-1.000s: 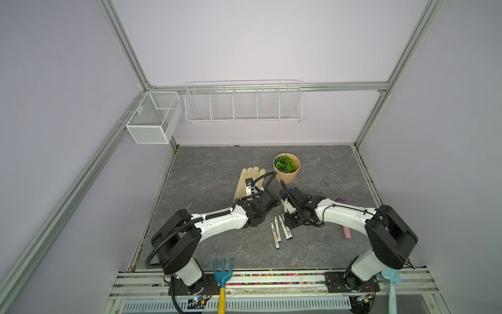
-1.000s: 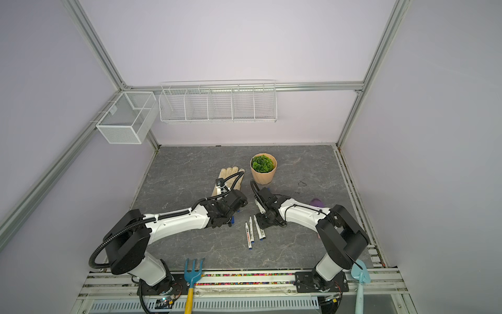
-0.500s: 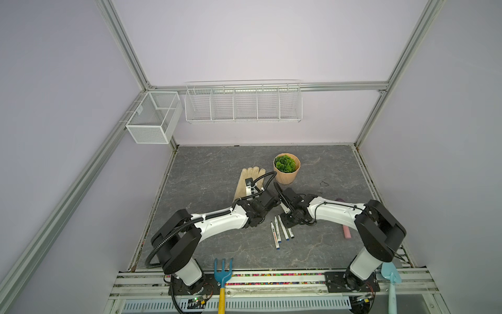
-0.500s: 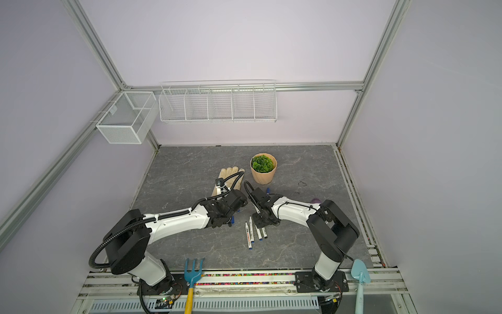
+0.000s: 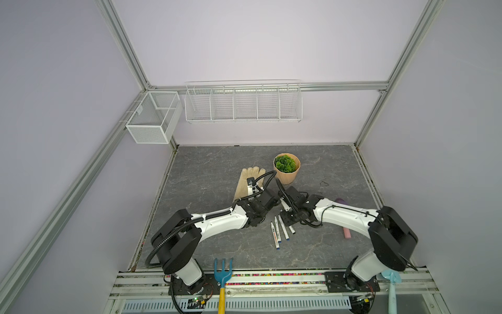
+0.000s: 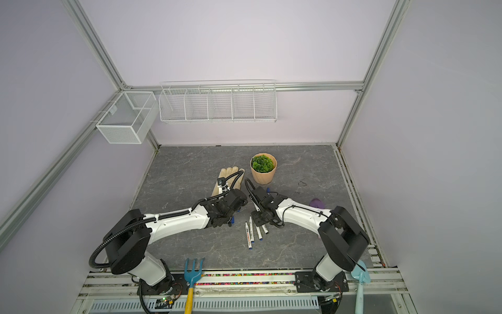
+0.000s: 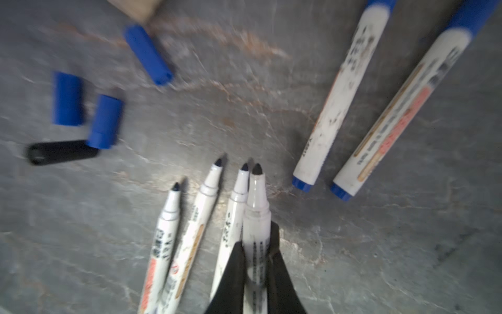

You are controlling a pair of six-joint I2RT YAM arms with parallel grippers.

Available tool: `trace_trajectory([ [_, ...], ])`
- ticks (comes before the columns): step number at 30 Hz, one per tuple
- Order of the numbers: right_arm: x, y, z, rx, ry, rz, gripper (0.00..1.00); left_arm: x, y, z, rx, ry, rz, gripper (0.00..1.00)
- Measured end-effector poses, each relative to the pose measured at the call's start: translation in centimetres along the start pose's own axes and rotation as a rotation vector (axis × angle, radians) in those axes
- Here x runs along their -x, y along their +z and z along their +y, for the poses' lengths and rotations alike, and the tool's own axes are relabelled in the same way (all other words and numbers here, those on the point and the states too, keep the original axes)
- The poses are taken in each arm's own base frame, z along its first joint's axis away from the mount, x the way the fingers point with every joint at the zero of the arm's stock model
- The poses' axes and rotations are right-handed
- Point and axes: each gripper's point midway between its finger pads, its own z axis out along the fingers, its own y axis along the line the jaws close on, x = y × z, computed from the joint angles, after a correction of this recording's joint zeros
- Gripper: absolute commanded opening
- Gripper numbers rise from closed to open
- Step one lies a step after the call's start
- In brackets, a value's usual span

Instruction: Insert the pens into the pen caps

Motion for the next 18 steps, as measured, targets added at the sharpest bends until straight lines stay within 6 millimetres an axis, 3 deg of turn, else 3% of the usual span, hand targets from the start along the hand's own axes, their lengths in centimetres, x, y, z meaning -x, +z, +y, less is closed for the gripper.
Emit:
trace_trajectory([
  [4,3.2,-3.8,0.2,0.056,0.045,-0.185,0.06,-0.5,0.1,-1.1,-0.061,0.009,0.019,0.41],
  [6,4.3,-5.4,-0.8,0.080,0.103,-0.275,0.06,-0.9,0.1,-2.0,-0.115,0.025,0.032,0.42],
  [12,4.8,-7.7,-4.7,0.139,0.308,-0.437,0.06,-2.4,-1.0,-5.3,-0.352,0.083,0.056,0.50],
  [18,6.5,-9.9,-5.0,0.239,0.384,-0.535,0.06,-3.2,-3.6,-9.1,-0.636,0.131,0.066,0.65],
])
